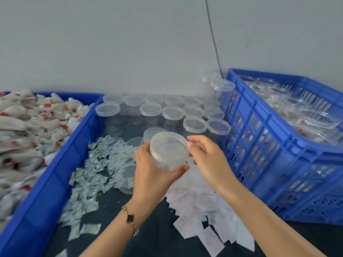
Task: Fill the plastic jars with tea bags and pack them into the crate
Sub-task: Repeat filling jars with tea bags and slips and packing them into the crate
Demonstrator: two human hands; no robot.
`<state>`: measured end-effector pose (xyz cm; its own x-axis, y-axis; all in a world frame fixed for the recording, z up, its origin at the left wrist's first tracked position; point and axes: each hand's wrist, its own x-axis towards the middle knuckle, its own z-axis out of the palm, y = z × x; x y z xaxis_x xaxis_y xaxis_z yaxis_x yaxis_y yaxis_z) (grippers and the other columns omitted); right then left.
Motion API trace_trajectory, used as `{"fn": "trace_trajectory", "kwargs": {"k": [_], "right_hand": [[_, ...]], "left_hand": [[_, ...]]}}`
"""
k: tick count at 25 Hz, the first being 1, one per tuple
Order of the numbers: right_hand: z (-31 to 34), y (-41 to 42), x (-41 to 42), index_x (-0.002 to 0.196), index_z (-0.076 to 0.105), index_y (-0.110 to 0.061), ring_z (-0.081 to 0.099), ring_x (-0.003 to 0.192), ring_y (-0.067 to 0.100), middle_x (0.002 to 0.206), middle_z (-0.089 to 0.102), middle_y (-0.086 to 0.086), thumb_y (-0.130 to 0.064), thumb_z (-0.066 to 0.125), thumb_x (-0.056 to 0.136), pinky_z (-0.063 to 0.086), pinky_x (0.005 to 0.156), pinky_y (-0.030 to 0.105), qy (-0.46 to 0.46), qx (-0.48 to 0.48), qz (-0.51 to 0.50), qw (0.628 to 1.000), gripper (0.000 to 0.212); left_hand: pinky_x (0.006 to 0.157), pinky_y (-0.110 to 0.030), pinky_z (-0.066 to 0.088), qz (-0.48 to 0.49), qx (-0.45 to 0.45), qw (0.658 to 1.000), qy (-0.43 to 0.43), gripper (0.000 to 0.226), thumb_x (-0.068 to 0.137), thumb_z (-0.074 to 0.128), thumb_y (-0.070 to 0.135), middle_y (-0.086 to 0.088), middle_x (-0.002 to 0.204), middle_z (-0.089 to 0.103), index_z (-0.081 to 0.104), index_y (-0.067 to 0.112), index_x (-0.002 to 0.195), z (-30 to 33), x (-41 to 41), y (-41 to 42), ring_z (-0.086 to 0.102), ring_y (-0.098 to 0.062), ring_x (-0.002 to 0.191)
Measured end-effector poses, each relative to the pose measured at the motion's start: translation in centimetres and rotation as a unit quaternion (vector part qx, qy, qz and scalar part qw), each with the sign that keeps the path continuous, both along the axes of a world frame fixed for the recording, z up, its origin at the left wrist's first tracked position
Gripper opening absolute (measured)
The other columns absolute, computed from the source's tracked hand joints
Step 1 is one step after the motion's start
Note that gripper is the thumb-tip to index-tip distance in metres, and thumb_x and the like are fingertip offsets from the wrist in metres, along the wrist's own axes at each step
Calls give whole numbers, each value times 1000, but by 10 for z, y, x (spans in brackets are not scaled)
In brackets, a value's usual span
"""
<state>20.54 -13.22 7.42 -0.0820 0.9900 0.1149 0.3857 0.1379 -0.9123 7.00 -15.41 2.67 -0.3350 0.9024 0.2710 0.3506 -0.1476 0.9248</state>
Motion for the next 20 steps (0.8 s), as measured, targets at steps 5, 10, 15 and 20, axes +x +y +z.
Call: {"fn": "trace_trajectory", "kwargs": {"k": [5, 10, 15, 20], "right_hand": [[-1, -32, -62, 139, 41, -25, 39, 125, 18, 133, 51, -3, -59, 49, 82, 32, 99, 32, -287, 158, 49, 943, 67], [-15, -53, -100, 148, 13, -31, 34, 126, 26, 136, 46, 2, -74, 37, 75, 32, 102, 42, -367, 205, 174, 890, 88], [-35, -54, -109, 148, 15, -28, 26, 131, 27, 145, 34, 5, -67, 37, 85, 27, 106, 42, -438, 167, 198, 861, 78], [-36, -52, -116, 143, 30, -17, 40, 113, 33, 126, 49, 14, -75, 34, 78, 37, 84, 41, -508, 166, 116, 837, 88]], "left_hand": [[70, -42, 57, 79, -60, 995, 32, 82, 48, 78, 53, 19, 108, 48, 36, 33, 115, -16, -29, -34, 62, -12, 93], [58, -42, 57, 92, -73, 992, 55, 70, 54, 69, 61, 16, 106, 58, 49, 36, 117, -49, -52, -66, 67, -11, 77], [65, -41, 56, 113, -119, 985, 56, 81, 50, 65, 64, 23, 109, 45, 35, 37, 120, -67, -58, -73, 64, -13, 84], [60, -30, 45, 101, -96, 984, 111, 95, 49, 77, 46, -8, 112, 58, 36, 11, 127, -78, -68, -61, 65, -31, 84]]}}
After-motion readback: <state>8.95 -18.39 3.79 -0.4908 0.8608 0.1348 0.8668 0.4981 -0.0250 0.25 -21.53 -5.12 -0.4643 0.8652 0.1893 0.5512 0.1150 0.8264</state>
